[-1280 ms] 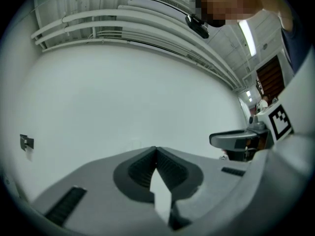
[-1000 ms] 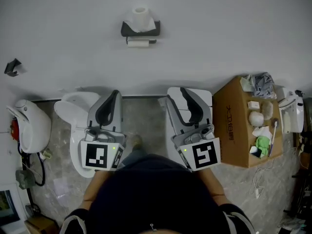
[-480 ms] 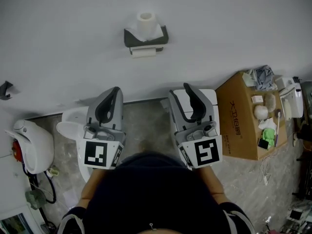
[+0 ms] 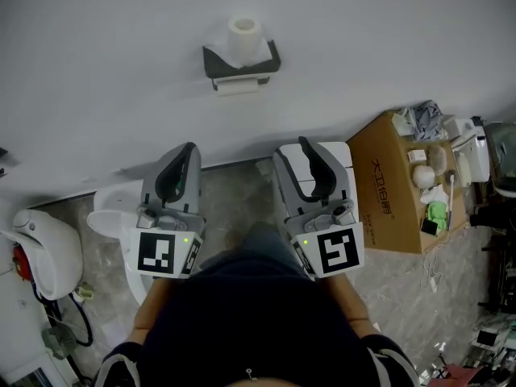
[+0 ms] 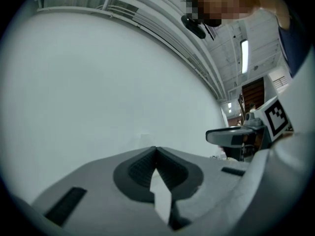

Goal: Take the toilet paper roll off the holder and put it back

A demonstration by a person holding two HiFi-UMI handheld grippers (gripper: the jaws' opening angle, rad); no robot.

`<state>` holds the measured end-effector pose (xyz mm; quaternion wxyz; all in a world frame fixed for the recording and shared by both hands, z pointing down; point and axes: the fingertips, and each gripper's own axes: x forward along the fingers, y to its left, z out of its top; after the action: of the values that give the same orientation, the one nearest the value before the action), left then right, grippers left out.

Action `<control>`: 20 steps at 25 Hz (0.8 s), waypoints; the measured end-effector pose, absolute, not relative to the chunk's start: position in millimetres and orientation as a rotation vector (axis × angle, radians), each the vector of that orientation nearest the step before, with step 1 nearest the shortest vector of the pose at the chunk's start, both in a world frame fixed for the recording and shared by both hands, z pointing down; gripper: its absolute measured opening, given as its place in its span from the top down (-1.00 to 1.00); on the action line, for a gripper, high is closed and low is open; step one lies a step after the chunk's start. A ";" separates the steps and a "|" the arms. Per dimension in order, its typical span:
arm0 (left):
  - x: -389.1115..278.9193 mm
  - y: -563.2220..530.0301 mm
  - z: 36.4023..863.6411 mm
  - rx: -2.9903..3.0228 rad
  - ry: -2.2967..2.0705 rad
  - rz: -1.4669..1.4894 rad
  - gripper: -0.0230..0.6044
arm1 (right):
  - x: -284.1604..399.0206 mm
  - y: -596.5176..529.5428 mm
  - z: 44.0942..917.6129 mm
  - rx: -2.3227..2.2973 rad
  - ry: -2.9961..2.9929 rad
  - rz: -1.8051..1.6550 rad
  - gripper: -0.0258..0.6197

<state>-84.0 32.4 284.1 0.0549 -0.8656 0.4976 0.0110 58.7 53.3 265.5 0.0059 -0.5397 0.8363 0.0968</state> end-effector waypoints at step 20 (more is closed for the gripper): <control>-71.1 -25.4 271.4 -2.586 1.545 0.003 0.92 | 64.5 -18.4 252.8 -1.639 2.573 0.291 0.33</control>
<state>-71.1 -25.4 271.4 0.0643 -0.8567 0.5118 0.0011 64.5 -18.4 252.8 0.0383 -0.5344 0.8390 0.0949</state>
